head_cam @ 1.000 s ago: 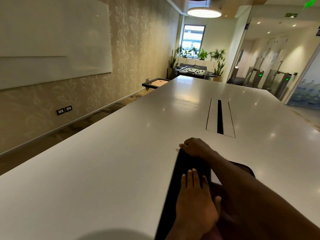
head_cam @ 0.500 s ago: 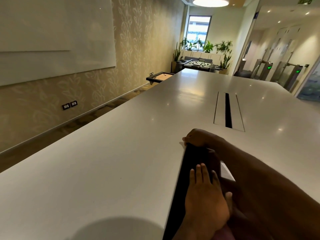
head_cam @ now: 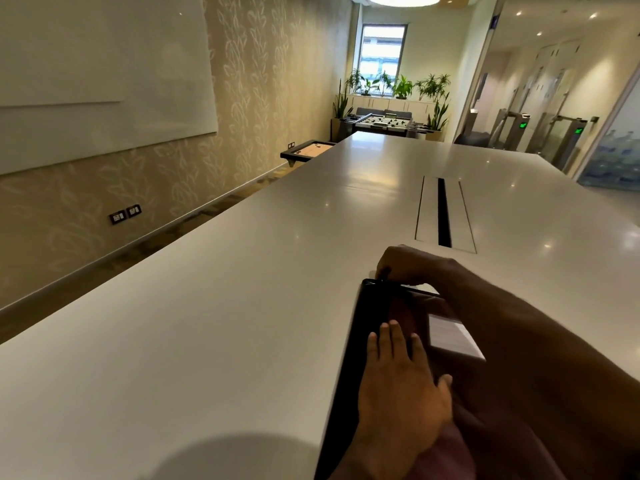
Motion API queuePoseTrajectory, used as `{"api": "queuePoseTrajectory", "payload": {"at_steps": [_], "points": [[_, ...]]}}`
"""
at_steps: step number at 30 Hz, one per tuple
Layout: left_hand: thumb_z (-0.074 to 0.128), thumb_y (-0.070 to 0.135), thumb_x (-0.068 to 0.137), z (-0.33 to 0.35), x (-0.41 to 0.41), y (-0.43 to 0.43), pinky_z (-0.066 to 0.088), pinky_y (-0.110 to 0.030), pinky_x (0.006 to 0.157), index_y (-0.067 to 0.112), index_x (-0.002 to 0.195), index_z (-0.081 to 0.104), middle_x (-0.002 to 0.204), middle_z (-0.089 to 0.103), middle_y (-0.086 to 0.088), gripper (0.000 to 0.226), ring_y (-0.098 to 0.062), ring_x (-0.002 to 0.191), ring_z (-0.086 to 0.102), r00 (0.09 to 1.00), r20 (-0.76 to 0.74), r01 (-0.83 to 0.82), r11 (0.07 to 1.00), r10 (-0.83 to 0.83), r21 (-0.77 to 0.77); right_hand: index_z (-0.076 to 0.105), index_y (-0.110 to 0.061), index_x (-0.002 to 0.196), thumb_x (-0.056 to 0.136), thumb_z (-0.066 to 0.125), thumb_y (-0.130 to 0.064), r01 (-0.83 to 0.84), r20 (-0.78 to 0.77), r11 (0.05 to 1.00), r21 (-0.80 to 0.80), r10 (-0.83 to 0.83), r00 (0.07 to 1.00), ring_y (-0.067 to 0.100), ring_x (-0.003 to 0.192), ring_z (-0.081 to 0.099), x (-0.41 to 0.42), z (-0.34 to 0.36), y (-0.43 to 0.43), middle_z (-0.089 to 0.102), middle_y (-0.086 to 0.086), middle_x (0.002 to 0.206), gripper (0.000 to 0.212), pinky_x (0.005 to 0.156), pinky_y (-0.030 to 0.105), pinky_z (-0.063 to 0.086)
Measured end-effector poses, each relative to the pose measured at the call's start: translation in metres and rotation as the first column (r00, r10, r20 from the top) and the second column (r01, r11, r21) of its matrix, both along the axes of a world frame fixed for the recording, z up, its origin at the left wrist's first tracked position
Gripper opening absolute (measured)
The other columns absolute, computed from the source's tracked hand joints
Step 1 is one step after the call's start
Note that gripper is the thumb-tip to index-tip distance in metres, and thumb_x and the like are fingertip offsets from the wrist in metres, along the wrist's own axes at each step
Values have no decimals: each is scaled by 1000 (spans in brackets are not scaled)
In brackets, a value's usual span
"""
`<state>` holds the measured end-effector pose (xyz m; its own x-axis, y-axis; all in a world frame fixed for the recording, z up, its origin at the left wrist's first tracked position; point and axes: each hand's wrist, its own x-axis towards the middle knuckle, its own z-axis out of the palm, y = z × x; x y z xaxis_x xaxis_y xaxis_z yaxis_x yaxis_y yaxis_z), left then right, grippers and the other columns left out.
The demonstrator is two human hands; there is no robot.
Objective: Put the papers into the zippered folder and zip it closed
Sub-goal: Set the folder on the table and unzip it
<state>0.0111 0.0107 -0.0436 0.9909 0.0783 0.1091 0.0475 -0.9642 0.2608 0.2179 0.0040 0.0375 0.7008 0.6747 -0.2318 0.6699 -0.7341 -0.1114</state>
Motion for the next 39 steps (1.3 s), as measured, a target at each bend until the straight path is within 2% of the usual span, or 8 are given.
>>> {"api": "queuePoseTrajectory", "payload": {"at_steps": [4,8,12,17,22,27,35,39], "points": [[25,61,95,0,-1,1,-13,-44,114,15,153,7,160,-3,-18,76,-32,147,-7,1000,24,1,1000,-1,-4,77,-15,95,84,62,-9,-122,75,992,41,119,990,15,95,65,7,-2,-7,75,2,99,19,85,26,49],[20,62,94,-2,-3,2,-12,-43,115,14,153,7,160,-3,-18,76,-32,147,-7,999,44,9,1000,-10,8,78,-18,89,84,64,-11,-169,135,982,85,157,978,12,92,67,14,-10,-17,76,-2,97,17,81,23,49],[19,63,93,-4,-3,3,-10,-43,116,16,153,11,161,0,-17,76,-30,148,-5,997,75,-4,1000,3,15,78,-18,86,82,67,-9,-148,120,980,133,132,984,11,89,69,23,-14,-39,76,-1,96,15,84,34,55],[22,62,93,-4,-5,3,-7,-40,118,18,153,15,161,4,-15,75,-27,148,-2,994,113,-11,1000,13,-14,79,-15,89,81,70,-7,-140,125,977,162,121,985,12,90,71,29,-19,-68,77,1,97,13,85,35,56],[23,62,92,-4,-6,4,-7,-39,119,18,153,16,161,5,-15,75,-26,148,-1,992,127,-11,1000,12,-6,80,-19,87,79,74,-12,-60,122,987,149,42,992,11,90,70,35,-19,-101,78,0,96,12,83,27,54],[23,62,91,-5,-5,4,-6,-38,118,18,152,20,161,9,-15,75,-25,148,2,989,145,-19,1000,18,6,80,-25,85,79,75,-18,2,183,993,117,-24,983,9,89,70,34,-20,-155,78,-6,94,10,77,20,48],[24,64,89,-8,-3,6,-1,-36,118,19,150,27,159,19,-15,76,-26,148,11,986,161,-35,999,31,26,79,-26,91,82,72,-18,157,198,972,175,-191,962,15,92,70,11,-22,-221,77,-4,97,14,81,35,56],[25,64,89,-8,-1,6,4,-37,118,20,149,30,158,23,-14,75,-26,147,14,986,159,-50,998,44,36,78,-28,96,85,69,-25,203,257,952,230,-261,931,16,98,67,-6,-31,-231,76,-4,102,15,86,32,49]]}}
